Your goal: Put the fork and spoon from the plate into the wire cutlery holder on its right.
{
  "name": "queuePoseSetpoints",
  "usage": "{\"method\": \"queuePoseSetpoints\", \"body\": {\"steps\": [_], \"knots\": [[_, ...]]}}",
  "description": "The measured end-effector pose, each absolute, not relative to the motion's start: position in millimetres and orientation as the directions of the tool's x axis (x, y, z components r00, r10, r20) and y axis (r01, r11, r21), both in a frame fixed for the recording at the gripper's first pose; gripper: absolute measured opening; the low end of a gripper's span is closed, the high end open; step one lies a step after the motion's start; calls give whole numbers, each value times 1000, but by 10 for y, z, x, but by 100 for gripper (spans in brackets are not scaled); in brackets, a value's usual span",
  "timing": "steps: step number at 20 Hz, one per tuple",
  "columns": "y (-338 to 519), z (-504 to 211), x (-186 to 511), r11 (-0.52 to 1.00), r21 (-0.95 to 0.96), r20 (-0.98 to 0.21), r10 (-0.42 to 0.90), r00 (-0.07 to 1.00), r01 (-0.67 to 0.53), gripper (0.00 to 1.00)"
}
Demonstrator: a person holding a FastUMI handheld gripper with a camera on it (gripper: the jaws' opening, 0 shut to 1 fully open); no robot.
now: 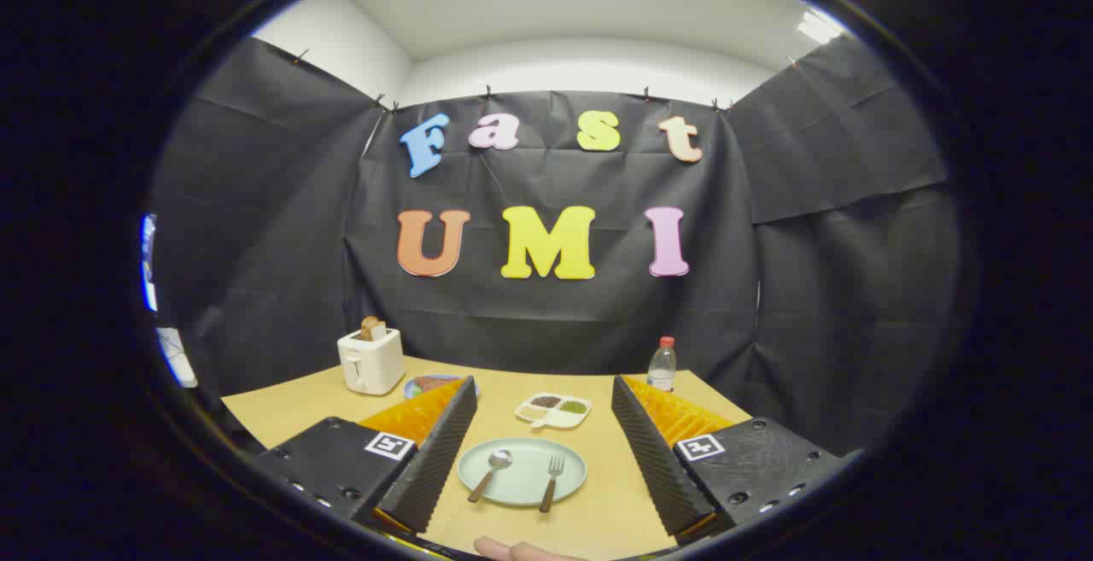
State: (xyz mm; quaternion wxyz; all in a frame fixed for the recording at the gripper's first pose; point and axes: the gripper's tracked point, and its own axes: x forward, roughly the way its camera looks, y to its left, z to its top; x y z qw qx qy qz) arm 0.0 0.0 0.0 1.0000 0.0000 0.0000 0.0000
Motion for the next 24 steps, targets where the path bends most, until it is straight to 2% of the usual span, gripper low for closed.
{"method": "queuePoseSetpoints", "body": {"steps": [5, 8, 12, 20, 24], "knots": [[9, 89, -66, 1000, -19, 18, -8, 1000, 8, 95], [-121, 123, -78, 998, -26, 41, -55, 998, 56, 95], [-81, 144, -105, 999, -22, 56, -46, 997, 48, 95], [5, 45, -68, 1000, -15, 23, -6, 1000, 6, 95], [-44, -34, 31, 999, -24, -4, -25, 1000, 25, 96]]}}
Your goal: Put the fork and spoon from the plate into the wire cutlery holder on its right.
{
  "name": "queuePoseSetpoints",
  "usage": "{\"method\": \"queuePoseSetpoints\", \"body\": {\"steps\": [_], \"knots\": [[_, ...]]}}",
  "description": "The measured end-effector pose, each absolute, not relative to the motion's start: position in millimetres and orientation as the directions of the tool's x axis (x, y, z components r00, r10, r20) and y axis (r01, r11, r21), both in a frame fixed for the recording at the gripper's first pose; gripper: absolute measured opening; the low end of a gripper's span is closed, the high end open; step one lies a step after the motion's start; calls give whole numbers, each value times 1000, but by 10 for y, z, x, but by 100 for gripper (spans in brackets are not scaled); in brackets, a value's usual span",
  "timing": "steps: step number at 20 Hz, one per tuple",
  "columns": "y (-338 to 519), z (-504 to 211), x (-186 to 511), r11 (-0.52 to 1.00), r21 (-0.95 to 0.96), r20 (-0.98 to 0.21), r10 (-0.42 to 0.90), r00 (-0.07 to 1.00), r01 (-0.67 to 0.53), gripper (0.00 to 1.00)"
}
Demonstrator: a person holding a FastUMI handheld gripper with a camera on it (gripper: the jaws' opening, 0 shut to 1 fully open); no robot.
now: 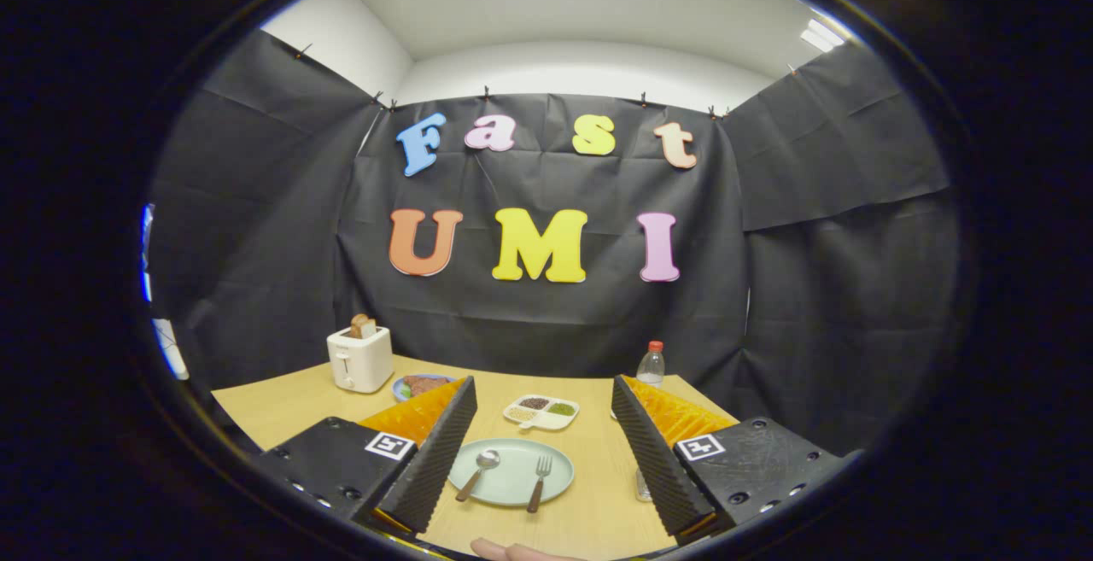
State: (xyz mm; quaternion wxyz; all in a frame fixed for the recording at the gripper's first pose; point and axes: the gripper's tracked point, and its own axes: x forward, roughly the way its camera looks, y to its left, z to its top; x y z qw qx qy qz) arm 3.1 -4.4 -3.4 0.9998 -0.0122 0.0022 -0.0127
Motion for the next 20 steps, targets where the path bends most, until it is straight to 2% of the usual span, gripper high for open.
{"method": "queuePoseSetpoints", "body": {"steps": [5, 11, 15, 20], "knots": [[-102, -261, 357, 999, -24, -94, -27, 995, 25, 96], [-65, -913, 865, 999, 36, -343, 25, 939, -13, 96], [15, -1425, 1144, 998, 47, -533, 53, 844, -33, 95], [102, -2027, 1239, 997, 65, -747, 69, 662, -32, 94]]}}
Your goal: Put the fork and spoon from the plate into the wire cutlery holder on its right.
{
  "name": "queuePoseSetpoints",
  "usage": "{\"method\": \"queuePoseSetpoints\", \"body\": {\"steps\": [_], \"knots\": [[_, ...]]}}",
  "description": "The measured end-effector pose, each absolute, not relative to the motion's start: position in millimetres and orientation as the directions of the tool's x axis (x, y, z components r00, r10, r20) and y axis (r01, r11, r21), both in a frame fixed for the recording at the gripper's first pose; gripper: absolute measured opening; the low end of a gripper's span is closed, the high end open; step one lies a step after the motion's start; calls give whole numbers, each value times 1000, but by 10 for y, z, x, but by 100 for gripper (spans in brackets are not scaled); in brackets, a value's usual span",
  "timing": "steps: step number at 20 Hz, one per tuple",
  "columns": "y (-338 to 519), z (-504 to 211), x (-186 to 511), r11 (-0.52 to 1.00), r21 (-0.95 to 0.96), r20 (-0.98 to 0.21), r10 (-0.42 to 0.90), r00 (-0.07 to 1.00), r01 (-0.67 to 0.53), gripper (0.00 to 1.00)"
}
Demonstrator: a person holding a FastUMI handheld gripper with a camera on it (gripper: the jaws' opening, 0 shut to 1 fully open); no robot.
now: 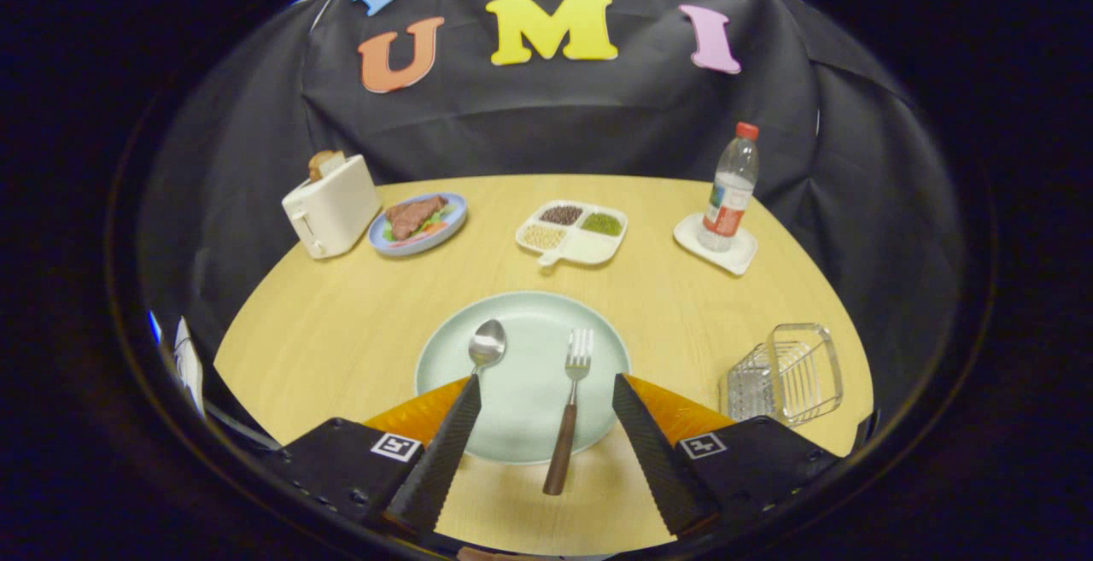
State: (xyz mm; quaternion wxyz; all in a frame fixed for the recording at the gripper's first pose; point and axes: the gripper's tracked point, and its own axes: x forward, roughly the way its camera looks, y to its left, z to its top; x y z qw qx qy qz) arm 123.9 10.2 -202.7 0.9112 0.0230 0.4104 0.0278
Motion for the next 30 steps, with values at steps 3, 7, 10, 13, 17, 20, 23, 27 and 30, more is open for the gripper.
{"method": "queuePoseSetpoints", "body": {"steps": [3, 7, 10, 13, 17, 20, 23, 27, 30], "knots": [[86, -2267, 1275, 998, 64, -812, 55, 582, -5, 92], [96, -2441, 1332, 997, 80, -853, 57, 518, 21, 82], [95, -2575, 1352, 996, 76, -883, 46, 467, 45, 77], [82, -2694, 1359, 996, 62, -909, 30, 416, 65, 61], [23, -2786, 1344, 997, 18, -925, -9, 379, 68, 45], [41, -2778, 1334, 994, 48, -934, 9, 357, 101, 18], [13, -2765, 1326, 995, 44, -933, 10, 360, 87, 2], [22, -2559, 1286, 996, 69, -916, 42, 400, 52, 2], [-61, -2349, 1234, 995, 83, -900, 55, 433, 46, 2]]}}
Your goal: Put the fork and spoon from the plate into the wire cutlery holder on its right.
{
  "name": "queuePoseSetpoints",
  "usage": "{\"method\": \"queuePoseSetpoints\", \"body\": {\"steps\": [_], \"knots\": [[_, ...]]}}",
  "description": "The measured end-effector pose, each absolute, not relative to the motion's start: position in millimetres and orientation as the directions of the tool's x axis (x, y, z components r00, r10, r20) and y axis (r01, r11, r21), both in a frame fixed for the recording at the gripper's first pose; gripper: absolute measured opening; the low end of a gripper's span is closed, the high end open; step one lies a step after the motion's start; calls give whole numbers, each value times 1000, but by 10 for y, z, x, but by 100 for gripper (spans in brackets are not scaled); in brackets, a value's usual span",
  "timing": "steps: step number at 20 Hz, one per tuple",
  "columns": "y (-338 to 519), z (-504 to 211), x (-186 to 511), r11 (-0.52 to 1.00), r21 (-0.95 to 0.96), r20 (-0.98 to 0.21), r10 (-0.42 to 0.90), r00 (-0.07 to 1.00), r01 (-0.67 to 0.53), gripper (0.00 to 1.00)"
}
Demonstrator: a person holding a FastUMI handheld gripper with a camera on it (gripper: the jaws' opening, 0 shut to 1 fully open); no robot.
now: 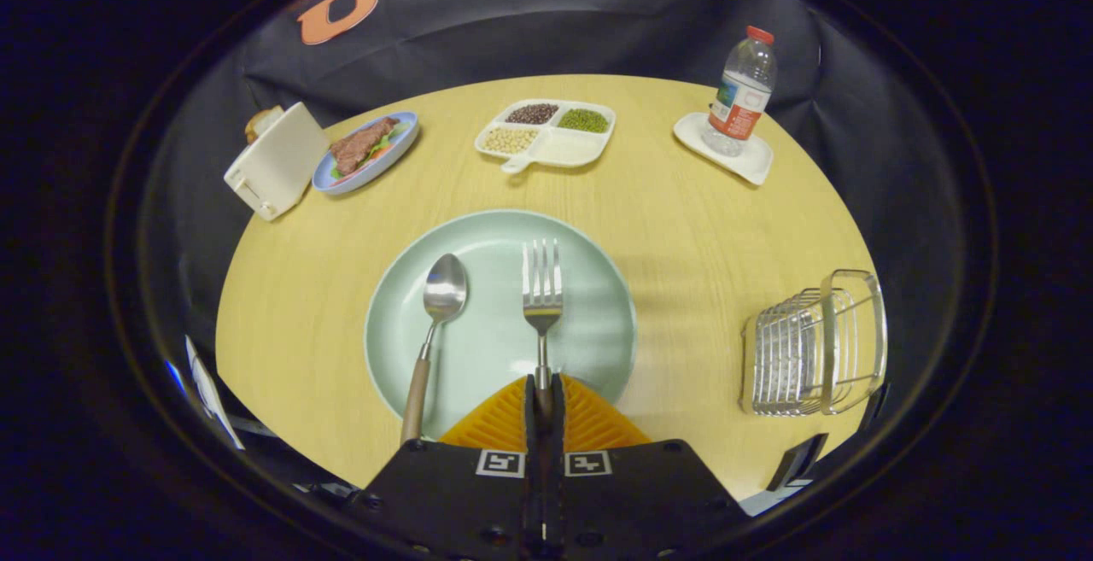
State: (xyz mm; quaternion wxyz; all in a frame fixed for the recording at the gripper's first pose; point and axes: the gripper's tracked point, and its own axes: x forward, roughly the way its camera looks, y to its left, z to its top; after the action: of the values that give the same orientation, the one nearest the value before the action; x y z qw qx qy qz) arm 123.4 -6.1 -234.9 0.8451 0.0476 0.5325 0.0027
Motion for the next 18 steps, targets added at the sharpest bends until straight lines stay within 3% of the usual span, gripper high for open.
{"method": "queuePoseSetpoints", "body": {"steps": [9, 18], "knots": [[-723, -1719, 950, 993, 96, -845, 43, 533, 73, 2], [-1648, -1653, 581, 966, 96, -852, -46, 522, 242, 2]]}}
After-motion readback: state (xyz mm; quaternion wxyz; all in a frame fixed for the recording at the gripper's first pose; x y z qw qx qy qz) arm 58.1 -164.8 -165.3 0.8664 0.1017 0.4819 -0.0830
